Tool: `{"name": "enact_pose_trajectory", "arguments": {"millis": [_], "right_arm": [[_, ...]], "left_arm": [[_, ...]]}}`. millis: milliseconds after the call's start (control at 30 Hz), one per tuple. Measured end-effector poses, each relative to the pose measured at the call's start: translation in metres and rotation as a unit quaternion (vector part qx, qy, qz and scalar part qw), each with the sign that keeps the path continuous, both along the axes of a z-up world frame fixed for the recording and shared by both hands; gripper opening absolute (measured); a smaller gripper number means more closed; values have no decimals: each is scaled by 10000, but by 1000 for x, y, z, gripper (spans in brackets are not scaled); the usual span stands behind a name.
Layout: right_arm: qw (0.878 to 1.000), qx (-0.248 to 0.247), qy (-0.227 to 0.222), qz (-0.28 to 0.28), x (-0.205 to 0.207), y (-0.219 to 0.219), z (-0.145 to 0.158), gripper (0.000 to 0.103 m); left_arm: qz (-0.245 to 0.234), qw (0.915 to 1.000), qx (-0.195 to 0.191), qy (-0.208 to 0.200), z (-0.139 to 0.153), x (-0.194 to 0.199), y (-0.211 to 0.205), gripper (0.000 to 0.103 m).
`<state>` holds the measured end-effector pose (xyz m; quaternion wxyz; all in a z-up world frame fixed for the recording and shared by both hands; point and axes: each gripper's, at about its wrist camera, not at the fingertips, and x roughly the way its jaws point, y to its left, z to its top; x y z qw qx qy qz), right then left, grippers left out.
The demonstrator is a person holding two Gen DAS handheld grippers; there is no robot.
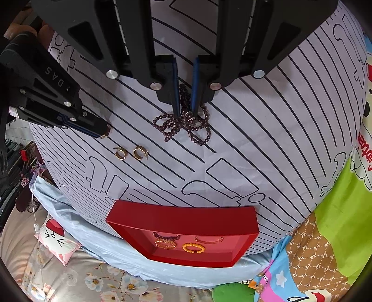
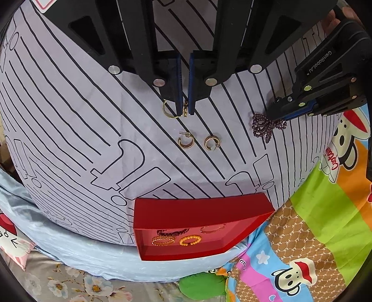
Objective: Organize jewelry
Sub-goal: 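Close the left tool on the garnet strand while the right tool grasps a gold ring, then carry the garnet strand and gold ring over the red tray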
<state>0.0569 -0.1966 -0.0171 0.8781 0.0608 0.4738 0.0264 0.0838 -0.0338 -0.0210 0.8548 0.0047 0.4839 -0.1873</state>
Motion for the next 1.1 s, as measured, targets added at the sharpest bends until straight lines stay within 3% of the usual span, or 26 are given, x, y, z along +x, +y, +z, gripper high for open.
{"name": "enact_pose_trajectory", "arguments": {"millis": [300,633,1100], "right_arm": [[9999,95,-133,-21,-3,-3,10,3],[9986,212,-486,-26,-2,-7,41,3],[9976,313,-616,-58,3,-13,54,3]], "left_arm": [[9,10000,-77,-50,9,-1,1,8],[28,9994,-249,-219,33,7,6,6],[133,9989,-315,-330,50,19,15,6]]}}
